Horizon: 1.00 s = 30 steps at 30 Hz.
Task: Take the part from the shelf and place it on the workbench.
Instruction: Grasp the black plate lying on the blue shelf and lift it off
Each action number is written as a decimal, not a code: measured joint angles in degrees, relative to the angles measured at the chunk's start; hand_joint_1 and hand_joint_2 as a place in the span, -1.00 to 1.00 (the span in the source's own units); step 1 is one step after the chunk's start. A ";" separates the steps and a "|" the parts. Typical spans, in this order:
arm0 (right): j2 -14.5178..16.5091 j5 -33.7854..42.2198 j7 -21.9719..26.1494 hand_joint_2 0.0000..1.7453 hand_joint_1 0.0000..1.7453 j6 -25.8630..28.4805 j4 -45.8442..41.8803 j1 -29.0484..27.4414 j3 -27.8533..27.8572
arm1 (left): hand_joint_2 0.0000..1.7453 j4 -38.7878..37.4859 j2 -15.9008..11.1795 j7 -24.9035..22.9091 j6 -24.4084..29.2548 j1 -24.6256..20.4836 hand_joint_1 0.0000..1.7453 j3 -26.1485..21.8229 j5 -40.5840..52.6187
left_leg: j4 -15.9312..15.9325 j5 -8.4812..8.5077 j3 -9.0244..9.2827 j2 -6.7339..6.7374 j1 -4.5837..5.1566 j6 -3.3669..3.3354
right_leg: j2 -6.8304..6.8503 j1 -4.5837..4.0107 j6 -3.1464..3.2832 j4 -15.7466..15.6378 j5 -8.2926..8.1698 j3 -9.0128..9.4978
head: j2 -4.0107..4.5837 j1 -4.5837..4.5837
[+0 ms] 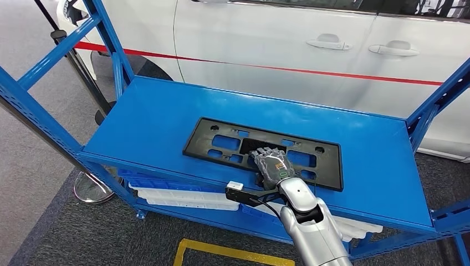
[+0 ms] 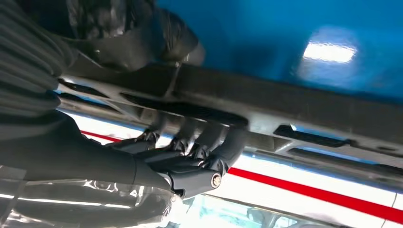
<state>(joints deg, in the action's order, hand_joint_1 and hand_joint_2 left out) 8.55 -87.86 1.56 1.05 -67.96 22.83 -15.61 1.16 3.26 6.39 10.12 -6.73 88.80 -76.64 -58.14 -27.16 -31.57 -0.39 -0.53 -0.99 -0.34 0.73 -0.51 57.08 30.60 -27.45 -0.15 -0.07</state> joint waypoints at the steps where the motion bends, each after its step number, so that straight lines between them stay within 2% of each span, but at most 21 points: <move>1: 0.13 0.00 0.01 1.00 0.98 0.00 -0.01 -0.01 -0.02 | -1.00 0.00 0.01 -0.03 0.00 0.00 -1.00 0.00 -0.10 | 0.00 0.00 0.00 0.00 0.00 0.00 | 0.00 0.00 0.00 0.00 0.00 0.00 | 0.00 0.00; 25: 0.65 0.05 0.26 1.00 1.00 -0.20 0.03 -0.19 -0.55 | -1.00 0.00 0.04 0.20 -0.02 0.02 -1.00 0.00 -0.79 | -0.01 0.00 0.01 0.00 0.00 0.00 | 0.00 0.01 0.00 0.00 0.00 0.01 | 0.00 0.00; 29: 0.65 0.28 0.66 1.00 1.00 -0.10 0.12 -0.19 -0.60 | 1.00 0.00 0.05 2.14 -1.29 0.02 -1.00 -0.07 -2.42 | 0.00 0.00 0.01 0.00 0.00 0.00 | 0.00 0.01 0.00 0.00 0.00 0.02 | 0.00 0.00; 30: 0.65 0.42 0.79 1.00 1.00 -0.01 0.19 -0.19 -0.62 | 1.00 0.00 0.06 2.97 -1.88 0.02 -1.00 -0.14 -3.19 | 0.00 0.00 0.01 0.00 0.00 0.00 | 0.00 0.01 0.00 0.00 0.00 0.02 | 0.00 0.00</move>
<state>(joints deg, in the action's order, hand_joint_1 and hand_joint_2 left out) 9.20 -87.45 2.34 1.04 -67.77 22.63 -16.22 1.16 3.32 9.37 8.24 -6.70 88.66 -79.83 -58.14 -27.16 -31.56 -0.40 -0.53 -0.99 -0.33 0.74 -0.52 57.08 30.60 -27.43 -0.15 -0.07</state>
